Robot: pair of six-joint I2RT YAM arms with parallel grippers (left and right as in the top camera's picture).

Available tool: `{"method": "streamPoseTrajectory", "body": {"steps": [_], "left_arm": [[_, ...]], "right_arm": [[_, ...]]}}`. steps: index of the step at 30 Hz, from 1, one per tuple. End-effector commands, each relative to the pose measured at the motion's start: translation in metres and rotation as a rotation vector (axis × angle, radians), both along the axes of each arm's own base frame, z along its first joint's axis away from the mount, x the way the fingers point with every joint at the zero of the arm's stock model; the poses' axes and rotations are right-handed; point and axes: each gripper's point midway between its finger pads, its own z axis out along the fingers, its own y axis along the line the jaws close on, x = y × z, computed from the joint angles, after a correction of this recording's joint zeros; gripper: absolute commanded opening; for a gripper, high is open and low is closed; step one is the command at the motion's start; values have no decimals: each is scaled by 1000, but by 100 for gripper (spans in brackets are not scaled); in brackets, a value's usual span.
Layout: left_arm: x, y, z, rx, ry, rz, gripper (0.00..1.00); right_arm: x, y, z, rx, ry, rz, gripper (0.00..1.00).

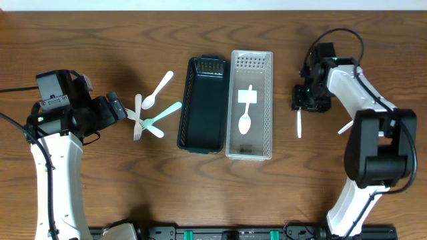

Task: Pack container
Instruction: 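Carry the white spoon into the clear basket and release it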

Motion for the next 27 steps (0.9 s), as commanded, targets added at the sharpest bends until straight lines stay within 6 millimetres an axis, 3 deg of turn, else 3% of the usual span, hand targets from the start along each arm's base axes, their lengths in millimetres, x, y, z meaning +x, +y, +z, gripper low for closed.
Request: {"method": "streamPoseTrajectory", "body": {"steps": [1, 11, 20, 23, 27], "left_arm": [[3, 5, 10, 27, -23, -4, 98], [3, 5, 10, 27, -24, -4, 98], [3, 5, 10, 27, -24, -4, 98], [3, 5, 10, 27, -23, -4, 98], [3, 5, 10, 27, -23, -4, 98]], "right_arm": [[-2, 1, -13, -16, 34, -40, 52], [5, -2, -21, -35, 5, -41, 41], [4, -7, -22, -63, 8, -43, 9], [5, -7, -11, -62, -4, -43, 4], [14, -6, 34, -55, -76, -43, 2]]}}
